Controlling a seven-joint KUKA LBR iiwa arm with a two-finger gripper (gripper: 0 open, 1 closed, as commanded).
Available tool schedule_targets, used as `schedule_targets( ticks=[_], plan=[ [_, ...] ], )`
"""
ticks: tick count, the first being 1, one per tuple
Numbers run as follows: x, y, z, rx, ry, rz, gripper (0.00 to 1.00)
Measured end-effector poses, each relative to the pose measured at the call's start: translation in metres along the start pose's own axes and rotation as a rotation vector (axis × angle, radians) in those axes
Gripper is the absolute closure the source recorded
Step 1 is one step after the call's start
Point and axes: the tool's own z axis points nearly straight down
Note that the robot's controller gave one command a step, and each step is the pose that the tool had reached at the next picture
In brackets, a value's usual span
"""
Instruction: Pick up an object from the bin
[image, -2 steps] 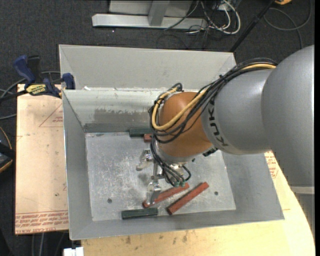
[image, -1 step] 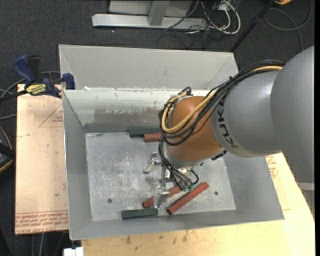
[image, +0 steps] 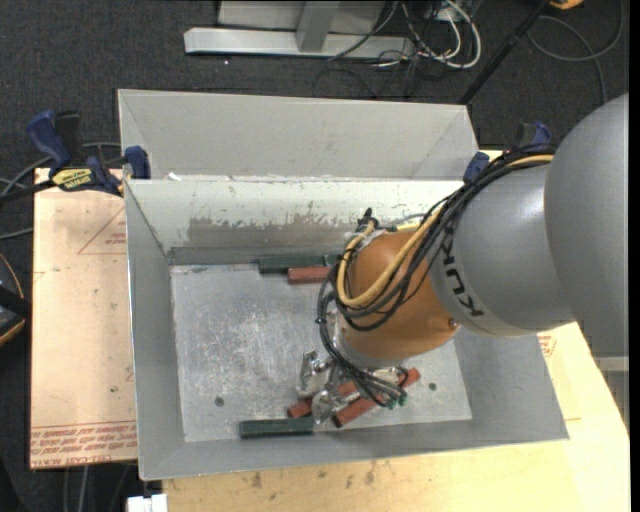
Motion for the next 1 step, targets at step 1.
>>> schedule_targets(
  ticks=[1],
  plan=[
    [0.0,0.0,0.0,0.0,0.0,0.0,1.0]
  ],
)
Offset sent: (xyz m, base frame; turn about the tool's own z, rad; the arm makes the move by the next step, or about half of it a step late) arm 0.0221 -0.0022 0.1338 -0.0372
